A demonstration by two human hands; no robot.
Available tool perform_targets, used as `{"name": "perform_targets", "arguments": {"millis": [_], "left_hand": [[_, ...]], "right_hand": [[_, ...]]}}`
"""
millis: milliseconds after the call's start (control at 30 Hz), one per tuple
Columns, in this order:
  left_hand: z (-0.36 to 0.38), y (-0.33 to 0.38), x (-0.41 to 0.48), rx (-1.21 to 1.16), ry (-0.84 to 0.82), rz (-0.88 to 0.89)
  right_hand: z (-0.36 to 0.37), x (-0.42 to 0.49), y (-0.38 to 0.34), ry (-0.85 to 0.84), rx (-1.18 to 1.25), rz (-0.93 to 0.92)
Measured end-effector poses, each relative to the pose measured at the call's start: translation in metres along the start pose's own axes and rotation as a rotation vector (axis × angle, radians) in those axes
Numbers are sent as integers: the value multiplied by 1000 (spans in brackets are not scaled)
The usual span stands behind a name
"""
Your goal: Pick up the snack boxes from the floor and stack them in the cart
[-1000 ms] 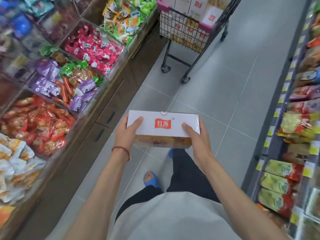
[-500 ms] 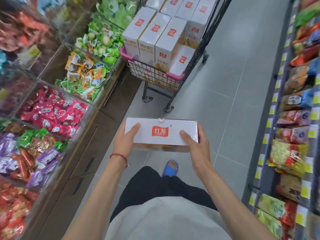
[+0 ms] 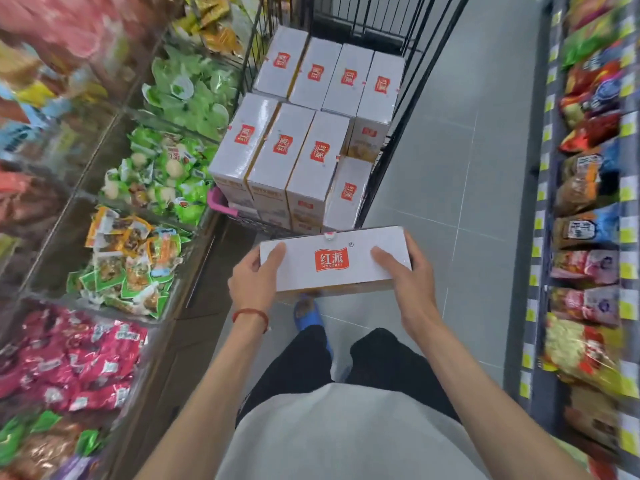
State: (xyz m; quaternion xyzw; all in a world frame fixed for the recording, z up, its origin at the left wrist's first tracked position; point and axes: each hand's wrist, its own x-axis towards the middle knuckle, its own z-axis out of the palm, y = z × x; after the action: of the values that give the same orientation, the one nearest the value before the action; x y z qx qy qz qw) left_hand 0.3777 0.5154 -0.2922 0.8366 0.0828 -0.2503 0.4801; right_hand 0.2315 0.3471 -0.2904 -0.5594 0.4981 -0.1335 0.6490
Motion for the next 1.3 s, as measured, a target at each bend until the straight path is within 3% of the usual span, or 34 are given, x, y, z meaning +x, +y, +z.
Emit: {"name": "perform_targets", "arguments": {"millis": [300, 500, 767, 1300], "left_hand": [[44, 52, 13, -72, 160, -42], [94, 70, -6, -261, 410, -95], [149, 105, -37, -412, 604, -157], [169, 111, 1, -418, 701, -367]], "right_hand": [[-6, 65, -48, -52, -19, -4], [-36, 120, -83, -270, -54, -59], [-63, 188, -129, -573, -241, -150], [-5, 263, -180, -775, -450, -174]]}}
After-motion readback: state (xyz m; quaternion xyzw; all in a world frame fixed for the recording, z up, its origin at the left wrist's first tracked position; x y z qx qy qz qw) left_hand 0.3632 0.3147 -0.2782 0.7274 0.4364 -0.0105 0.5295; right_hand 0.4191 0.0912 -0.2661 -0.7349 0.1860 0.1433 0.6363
